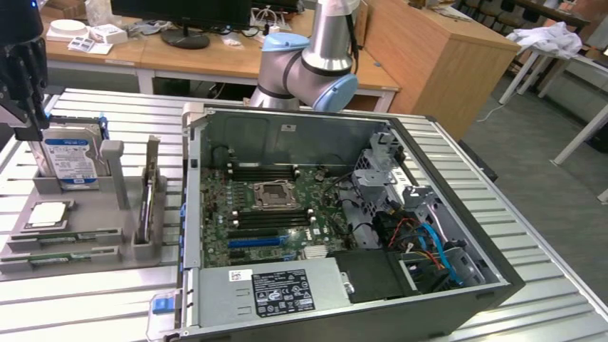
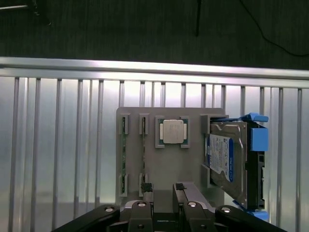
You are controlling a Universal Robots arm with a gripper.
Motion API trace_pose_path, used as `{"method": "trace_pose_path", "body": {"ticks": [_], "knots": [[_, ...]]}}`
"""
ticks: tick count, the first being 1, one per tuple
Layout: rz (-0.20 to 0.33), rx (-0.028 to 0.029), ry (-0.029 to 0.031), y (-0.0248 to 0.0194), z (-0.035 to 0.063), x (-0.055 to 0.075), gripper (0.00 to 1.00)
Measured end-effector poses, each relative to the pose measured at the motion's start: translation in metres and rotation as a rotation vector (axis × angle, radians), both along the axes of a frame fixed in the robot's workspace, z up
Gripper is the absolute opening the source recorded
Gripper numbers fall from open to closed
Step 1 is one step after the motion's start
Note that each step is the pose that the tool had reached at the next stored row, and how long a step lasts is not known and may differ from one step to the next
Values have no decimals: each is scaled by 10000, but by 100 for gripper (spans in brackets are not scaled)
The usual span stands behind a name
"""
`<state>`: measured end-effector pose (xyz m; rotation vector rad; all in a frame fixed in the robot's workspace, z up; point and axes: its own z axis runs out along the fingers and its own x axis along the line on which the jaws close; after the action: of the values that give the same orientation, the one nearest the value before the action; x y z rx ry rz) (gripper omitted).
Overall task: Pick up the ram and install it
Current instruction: 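Pick up the ram and move it above insertion slot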
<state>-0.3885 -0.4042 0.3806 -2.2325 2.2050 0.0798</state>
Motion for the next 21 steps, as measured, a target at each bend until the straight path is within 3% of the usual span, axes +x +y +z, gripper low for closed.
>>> {"method": "trace_pose_path", "body": {"ticks": [14, 21], "knots": [[-1, -3, 1, -157, 1, 0, 30], [-2, -2, 2, -164, 1, 0, 30]]}}
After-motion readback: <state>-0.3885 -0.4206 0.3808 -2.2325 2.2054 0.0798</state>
